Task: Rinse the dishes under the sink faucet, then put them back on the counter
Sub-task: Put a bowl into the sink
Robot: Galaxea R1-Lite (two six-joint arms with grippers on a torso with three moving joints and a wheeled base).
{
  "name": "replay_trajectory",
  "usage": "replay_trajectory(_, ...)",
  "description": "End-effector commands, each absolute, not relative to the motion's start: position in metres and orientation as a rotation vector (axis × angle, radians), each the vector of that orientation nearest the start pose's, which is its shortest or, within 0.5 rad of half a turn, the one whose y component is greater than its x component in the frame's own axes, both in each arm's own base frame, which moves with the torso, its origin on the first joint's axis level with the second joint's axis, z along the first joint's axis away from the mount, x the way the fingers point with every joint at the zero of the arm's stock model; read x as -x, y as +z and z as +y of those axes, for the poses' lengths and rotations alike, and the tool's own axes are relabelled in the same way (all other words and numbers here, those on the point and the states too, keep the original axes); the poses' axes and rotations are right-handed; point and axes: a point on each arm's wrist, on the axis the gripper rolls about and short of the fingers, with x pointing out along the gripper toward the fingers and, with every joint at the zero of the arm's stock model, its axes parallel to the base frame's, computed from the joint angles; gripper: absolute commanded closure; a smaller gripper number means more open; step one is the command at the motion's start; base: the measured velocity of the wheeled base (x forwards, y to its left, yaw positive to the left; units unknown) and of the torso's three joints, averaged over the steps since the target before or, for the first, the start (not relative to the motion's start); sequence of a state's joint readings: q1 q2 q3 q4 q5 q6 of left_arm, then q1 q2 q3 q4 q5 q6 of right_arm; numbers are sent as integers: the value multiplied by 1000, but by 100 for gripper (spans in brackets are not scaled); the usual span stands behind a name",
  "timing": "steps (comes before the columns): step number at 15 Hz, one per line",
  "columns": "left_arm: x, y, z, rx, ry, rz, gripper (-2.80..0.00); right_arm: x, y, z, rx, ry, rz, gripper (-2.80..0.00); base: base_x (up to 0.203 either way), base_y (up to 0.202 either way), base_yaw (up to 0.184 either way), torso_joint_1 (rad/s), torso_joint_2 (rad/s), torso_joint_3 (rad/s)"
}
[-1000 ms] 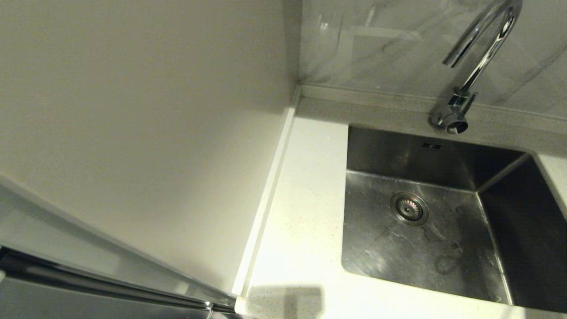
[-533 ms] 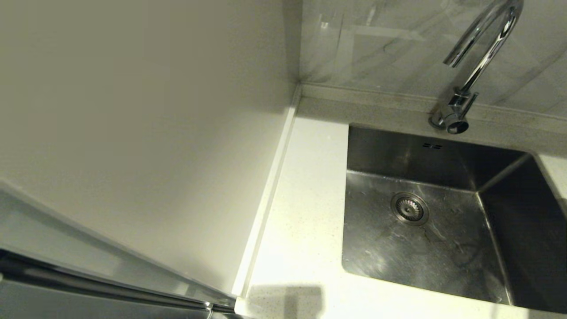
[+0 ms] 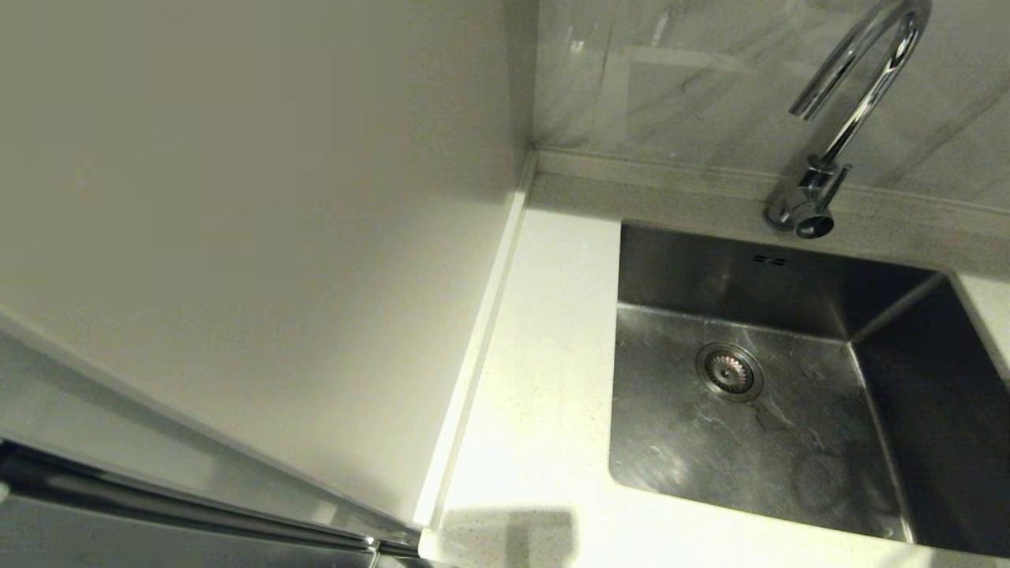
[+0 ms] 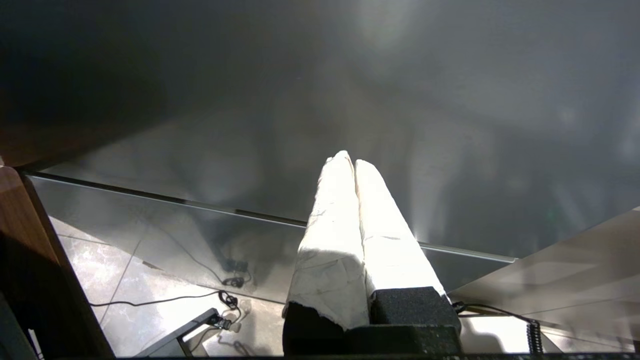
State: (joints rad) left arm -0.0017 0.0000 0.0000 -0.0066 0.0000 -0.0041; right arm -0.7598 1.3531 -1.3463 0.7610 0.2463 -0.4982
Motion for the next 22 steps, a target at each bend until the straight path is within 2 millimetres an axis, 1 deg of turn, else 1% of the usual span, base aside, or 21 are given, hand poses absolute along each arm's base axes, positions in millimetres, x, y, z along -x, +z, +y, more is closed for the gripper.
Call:
replay_trajectory(1,23,75,0,5,-2,-5,0,-156,297,-139,101,-302,802,0,0,0,0,0,0,0)
replay_trajectory(3,23,75,0,5,0,-3,0,-168,291,-151,107,-342,856,0,0,0,0,0,0,0)
replay_trajectory(4,23,75,0,5,-2,-5,0,-173,288,-155,100,-343,870,-280,0,0,0,0,0,0)
replay_trajectory(7,23,75,0,5,-2,-5,0,-192,281,-174,47,-370,893,-280,0,0,0,0,0,0)
replay_trajectory(9,23,75,0,5,-2,-5,0,-199,276,-182,29,-418,920,-280,0,0,0,0,0,0)
replay_trajectory(11,23,76,0,5,-2,-5,0,-208,264,-190,-1,-416,957,-280,0,0,0,0,0,0)
replay_trajectory(14,23,75,0,5,-2,-5,0,-230,241,-212,-103,-495,1008,-280,0,0,0,0,0,0)
replay_trajectory(17,23,75,0,5,-2,-4,0,-236,227,-218,-180,-520,1036,-280,0,0,0,0,0,0)
replay_trajectory(22,23,75,0,5,-2,-4,0,-252,219,-232,-238,-547,1024,-280,0,0,0,0,0,0)
